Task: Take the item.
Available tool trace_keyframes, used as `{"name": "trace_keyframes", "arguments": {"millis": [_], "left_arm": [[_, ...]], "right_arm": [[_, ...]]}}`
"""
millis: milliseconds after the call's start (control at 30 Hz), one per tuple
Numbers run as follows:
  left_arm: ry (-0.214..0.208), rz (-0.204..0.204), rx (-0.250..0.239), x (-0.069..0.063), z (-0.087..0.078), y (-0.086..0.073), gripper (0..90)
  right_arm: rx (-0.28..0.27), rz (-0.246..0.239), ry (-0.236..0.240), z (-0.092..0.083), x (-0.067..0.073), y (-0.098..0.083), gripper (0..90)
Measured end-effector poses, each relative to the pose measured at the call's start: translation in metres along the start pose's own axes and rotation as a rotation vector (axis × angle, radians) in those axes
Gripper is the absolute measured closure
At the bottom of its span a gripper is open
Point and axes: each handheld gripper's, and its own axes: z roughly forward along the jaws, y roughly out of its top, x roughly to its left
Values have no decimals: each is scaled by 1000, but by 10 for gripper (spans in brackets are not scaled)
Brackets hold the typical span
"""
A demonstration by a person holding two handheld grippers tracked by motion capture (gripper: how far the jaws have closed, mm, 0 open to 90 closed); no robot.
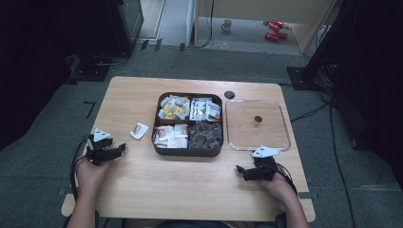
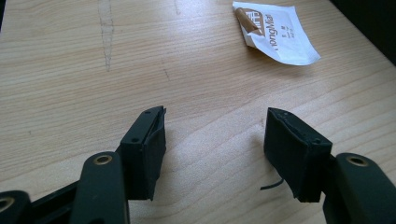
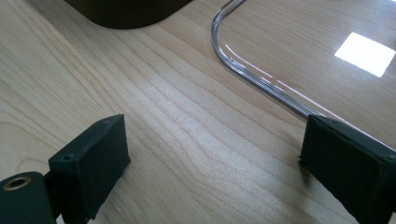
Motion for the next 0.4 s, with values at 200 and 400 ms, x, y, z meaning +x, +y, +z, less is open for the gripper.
{"name": "trace_keyframes", "arguments": {"millis": [200,400], "left_arm": [[-1,3,0,-1,0,0,372],[-4,9,-10,-1,1,-1,347]], "right_arm": [[0,0,0,0,0,0,76],[0,0,0,0,0,0,76]]}}
